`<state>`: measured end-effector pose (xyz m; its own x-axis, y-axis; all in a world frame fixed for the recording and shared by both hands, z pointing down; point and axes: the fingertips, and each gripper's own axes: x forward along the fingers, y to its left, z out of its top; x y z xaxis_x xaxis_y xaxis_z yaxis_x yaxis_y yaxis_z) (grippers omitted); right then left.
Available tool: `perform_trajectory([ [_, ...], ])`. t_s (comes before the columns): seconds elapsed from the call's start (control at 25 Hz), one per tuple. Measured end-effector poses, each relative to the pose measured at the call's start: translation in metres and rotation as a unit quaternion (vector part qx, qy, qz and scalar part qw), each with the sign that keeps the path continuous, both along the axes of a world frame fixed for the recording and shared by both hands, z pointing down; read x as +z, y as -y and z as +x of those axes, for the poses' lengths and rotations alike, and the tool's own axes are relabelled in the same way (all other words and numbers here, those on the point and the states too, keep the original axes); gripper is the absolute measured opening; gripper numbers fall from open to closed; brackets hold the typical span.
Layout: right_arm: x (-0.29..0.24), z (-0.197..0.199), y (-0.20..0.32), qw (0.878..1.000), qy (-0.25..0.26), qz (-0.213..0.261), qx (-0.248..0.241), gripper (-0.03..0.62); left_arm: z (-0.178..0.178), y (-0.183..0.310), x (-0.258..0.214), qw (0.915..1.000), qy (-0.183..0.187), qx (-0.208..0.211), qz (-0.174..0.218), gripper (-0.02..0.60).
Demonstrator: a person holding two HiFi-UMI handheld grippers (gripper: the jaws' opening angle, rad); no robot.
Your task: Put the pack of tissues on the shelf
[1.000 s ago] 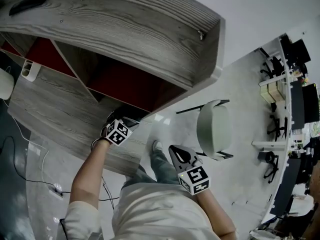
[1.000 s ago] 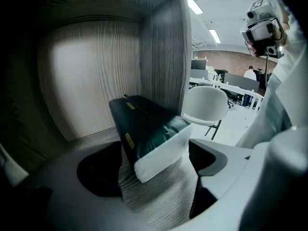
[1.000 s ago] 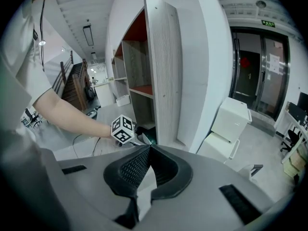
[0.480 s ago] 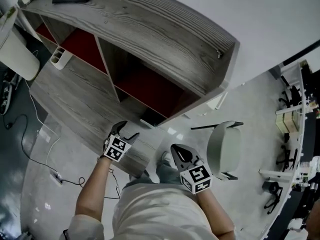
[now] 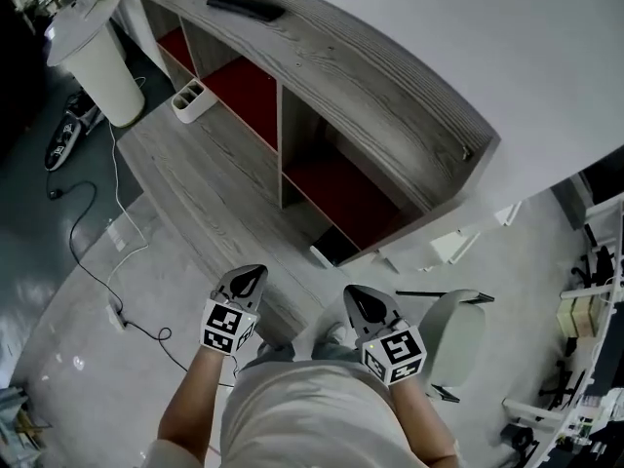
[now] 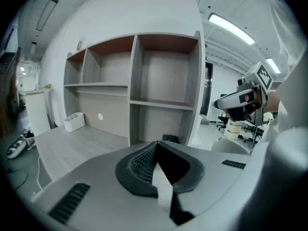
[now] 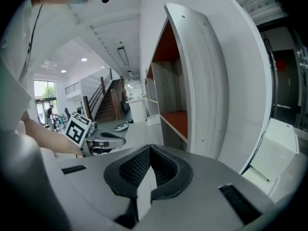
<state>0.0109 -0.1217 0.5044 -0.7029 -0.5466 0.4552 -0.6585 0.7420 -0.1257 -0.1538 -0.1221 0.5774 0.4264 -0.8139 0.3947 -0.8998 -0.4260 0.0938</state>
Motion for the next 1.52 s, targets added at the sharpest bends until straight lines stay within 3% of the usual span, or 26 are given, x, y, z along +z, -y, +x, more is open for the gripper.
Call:
perform_trajectory([
  [0.2, -0.021, -0.013, -0.002, 0.999, 0.021, 0.016, -0.041, 0.028, -0.007, -0.02, -0.063, 0.9974, -0.046, -0.049, 0.024, 0.014],
  [0.68, -0.083, -0.047, -0.011, 0.988, 0.07, 0.058, -0.128, 0.027, -0.011, -0.064, -0.158, 0.9858, -0.036, -0.116, 0.116, 0.014],
  [0.96, -0.1, -0.053, -0.016, 0.983, 0.083, 0.071, -0.149, 0.028, -0.027, -0.081, -0.176, 0.973, -0.051, -0.172, 0.145, 0.014],
  [1.08, -0.105, -0.054, -0.018, 0.982, 0.088, 0.075, -0.152, 0.028, -0.028, -0.085, -0.175, 0.9721, -0.045, -0.181, 0.143, 0.014],
  [1.24, -0.106, -0.057, -0.019, 0.981, 0.088, 0.08, -0.156, 0.028, -0.027, -0.085, -0.174, 0.9705, -0.063, -0.187, 0.138, 0.014],
  [1.52, -0.11, -0.063, -0.017, 0.98, 0.083, 0.087, -0.16, 0.028, -0.017, -0.079, -0.175, 0.9749, -0.052, -0.166, 0.139, 0.014],
])
